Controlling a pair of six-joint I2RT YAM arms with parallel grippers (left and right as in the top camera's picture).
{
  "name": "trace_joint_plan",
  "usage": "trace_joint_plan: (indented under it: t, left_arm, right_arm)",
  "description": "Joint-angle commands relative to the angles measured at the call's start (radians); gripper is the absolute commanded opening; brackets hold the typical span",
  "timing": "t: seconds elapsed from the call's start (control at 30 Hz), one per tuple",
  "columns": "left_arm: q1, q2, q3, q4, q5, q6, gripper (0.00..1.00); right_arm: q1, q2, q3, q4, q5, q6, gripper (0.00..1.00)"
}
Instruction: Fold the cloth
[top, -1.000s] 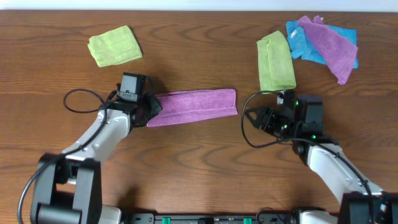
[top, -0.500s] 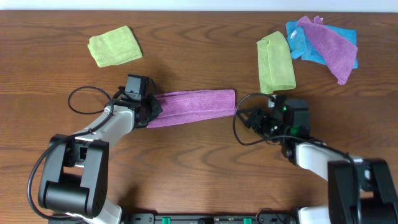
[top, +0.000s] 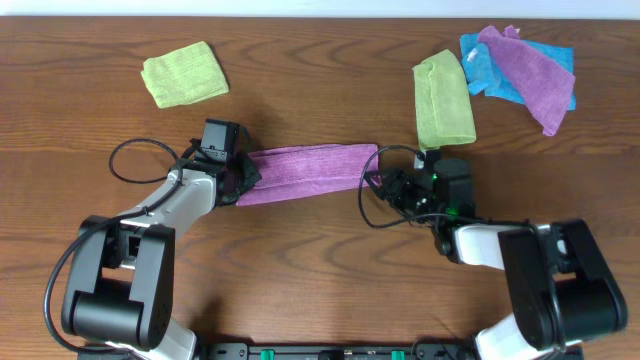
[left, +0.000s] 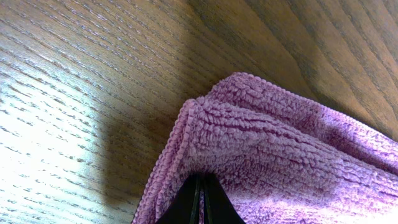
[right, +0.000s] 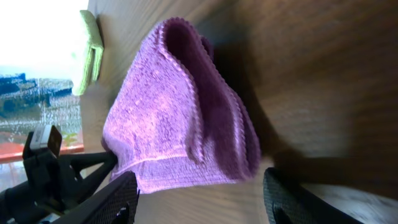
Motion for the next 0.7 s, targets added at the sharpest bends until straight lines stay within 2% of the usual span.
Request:
trace_joint_plan:
  t: [0.0,0.23,0.57,0.63,0.67]
  left_arm:
    - [-0.003,0.013,0.022,-0.001,-0.023,0.0,0.06]
    - [-0.003,0.013,0.022,-0.001,-0.023,0.001,0.06]
    - [-0.003,0.013,0.022,-0.002,-0.023,0.001,0.06]
    - [-0.003,0.013,0.022,-0.006,-0.023,0.001,0.06]
    - [-0.003,0.013,0.022,-0.01,-0.023,0.001,0.06]
  right_arm:
    - [0.028,0.074,-0.01,0.01,0.083,0.052,0.65]
    - [0.055,0.173,0.034,0.08,0.134,0.062,0.62]
    - [0.12,0.286,0.146,0.092,0.188,-0.018,0.45]
    - [0.133,0.29,0.16,0.092,0.201,-0.065,0.34]
    - [0.135,0.289,0.164,0.095,0.203,-0.091,0.22]
